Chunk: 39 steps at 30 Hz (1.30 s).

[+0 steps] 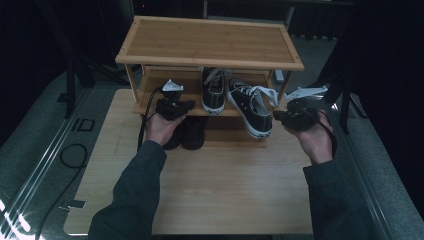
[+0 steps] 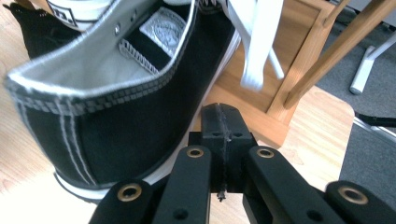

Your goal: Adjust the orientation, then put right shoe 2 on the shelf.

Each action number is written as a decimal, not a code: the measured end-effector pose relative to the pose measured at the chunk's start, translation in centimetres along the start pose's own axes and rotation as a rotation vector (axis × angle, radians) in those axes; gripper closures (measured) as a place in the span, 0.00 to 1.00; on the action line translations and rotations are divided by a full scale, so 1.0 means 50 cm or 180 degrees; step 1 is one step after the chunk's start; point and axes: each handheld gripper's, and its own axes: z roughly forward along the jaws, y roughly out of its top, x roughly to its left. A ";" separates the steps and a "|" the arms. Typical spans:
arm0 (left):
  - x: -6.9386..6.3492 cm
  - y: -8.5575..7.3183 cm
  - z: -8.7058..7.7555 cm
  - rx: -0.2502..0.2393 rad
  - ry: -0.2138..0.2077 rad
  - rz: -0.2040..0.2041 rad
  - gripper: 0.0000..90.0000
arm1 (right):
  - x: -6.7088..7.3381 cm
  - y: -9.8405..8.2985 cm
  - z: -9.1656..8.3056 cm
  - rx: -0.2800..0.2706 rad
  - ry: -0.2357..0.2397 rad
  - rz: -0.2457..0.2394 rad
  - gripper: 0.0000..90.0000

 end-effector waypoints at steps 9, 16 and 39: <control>-0.001 0.000 0.000 0.0001 0.0009 0.0005 1.00 | 0.002 -0.030 0.001 0.0035 0.0043 -0.0003 1.00; 0.000 -0.001 0.000 -0.0009 0.0004 -0.0003 1.00 | 0.010 -0.057 -0.008 0.0024 0.0084 0.0004 1.00; -0.001 0.000 0.000 -0.0006 0.0016 -0.0011 1.00 | 0.076 -0.102 -0.047 -0.0179 0.0449 -0.0203 1.00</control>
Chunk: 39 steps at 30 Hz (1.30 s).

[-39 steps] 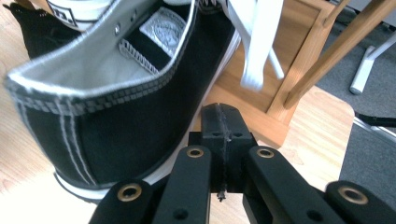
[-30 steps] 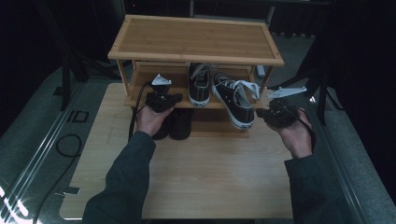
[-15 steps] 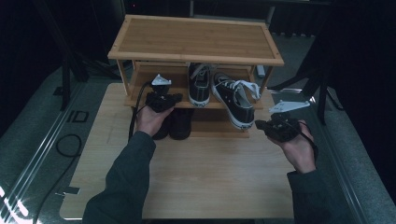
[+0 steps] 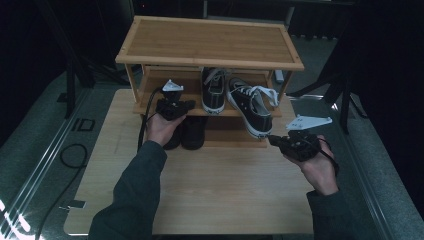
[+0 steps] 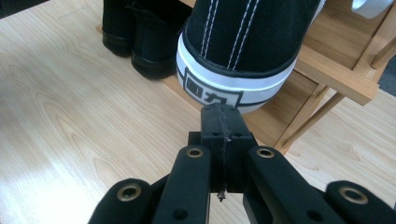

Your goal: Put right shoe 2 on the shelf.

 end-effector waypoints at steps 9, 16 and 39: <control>0.001 -0.001 0.000 -0.0017 -0.0014 -0.0016 1.00 | -0.001 0.004 0.005 -0.0025 0.0005 0.0021 1.00; 0.001 -0.001 0.000 -0.0019 -0.0011 -0.0025 1.00 | 0.003 0.007 0.007 -0.0058 0.0025 0.0018 1.00; 0.001 -0.002 0.002 -0.0044 0.0008 -0.0067 1.00 | 0.041 0.046 0.049 -0.0217 0.0246 -0.0036 1.00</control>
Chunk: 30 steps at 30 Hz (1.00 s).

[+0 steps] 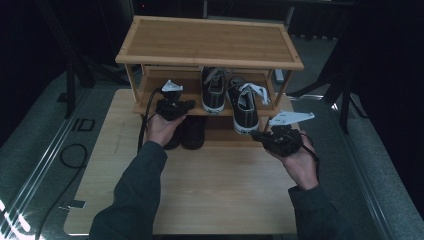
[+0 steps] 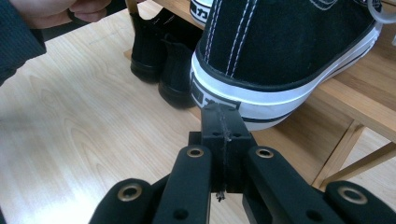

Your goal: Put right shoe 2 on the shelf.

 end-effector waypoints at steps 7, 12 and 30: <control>-0.001 0.005 0.000 0.0056 0.0011 0.0016 1.00 | 0.003 0.004 0.013 -0.0032 0.0024 0.0019 1.00; 0.000 0.005 0.000 0.0052 -0.0009 0.0000 1.00 | 0.005 0.005 0.018 -0.0031 0.0038 0.0019 1.00; -0.027 0.016 0.016 0.0113 0.0098 0.0202 1.00 | 0.006 -0.003 0.022 -0.0024 0.0050 0.0058 1.00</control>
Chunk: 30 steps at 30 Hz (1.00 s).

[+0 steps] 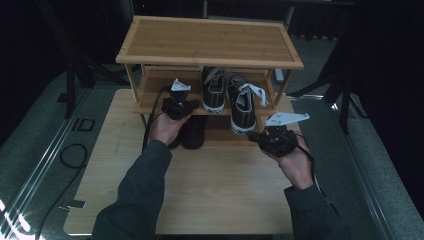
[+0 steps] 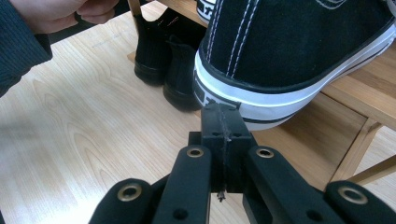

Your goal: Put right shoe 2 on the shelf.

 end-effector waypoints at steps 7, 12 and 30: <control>-0.002 -0.001 0.005 -0.0033 -0.0042 -0.0009 1.00 | 0.002 -0.002 0.000 -0.0024 -0.0013 -0.0014 0.99; -0.002 -0.001 0.007 -0.0065 -0.0071 -0.0025 1.00 | 0.004 -0.002 0.001 -0.0046 0.0015 -0.0039 0.98; 0.005 -0.002 0.007 -0.0048 -0.0193 -0.0146 1.00 | 0.004 -0.003 0.001 -0.0039 -0.0120 -0.0094 1.00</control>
